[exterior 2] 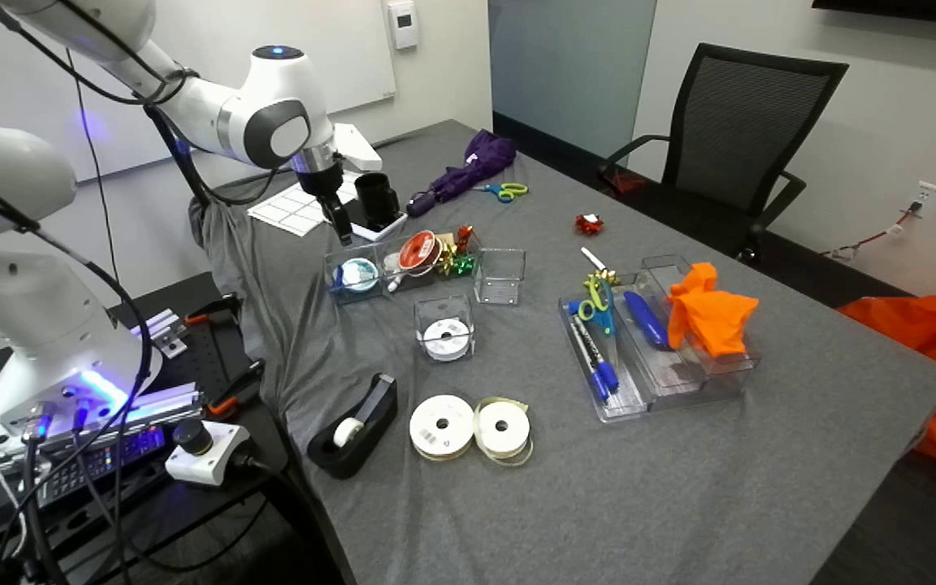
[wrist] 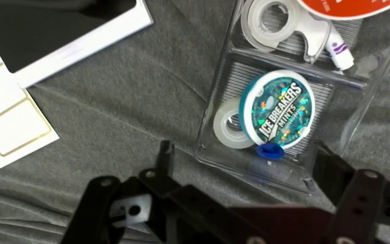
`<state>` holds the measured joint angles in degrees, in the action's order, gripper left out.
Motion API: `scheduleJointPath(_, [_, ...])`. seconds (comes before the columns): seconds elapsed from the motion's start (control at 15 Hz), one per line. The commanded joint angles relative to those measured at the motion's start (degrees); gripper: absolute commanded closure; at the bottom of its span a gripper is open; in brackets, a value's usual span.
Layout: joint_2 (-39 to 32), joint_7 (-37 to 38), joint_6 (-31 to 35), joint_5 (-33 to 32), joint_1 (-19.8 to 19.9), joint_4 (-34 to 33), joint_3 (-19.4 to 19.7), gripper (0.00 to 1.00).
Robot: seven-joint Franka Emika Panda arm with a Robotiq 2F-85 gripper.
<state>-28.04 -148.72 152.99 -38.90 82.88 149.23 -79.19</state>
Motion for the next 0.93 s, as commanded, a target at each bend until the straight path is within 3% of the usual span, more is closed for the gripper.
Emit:
scheduleJointPath(0.0, [-2.2, 0.7, 0.3, 4.0, 0.5, -1.5, -0.5, 0.0])
scheduleJointPath(0.07, [-0.2, -1.9, 1.3, 8.5, -0.8, -1.6, 0.4, 0.0])
scheduleJointPath(0.27, [-2.6, 0.0, -3.2, 10.2, -1.1, -2.3, 2.0, 0.0])
scheduleJointPath(0.33, [-0.7, -2.6, -2.8, 14.6, -2.6, -2.3, 3.4, 0.0])
scheduleJointPath(0.53, [-2.3, -0.1, -3.7, 13.0, -3.7, -3.0, 6.2, 0.0])
scheduleJointPath(0.87, [-1.9, -1.0, -5.2, 17.1, -8.2, -4.5, 11.3, 0.0])
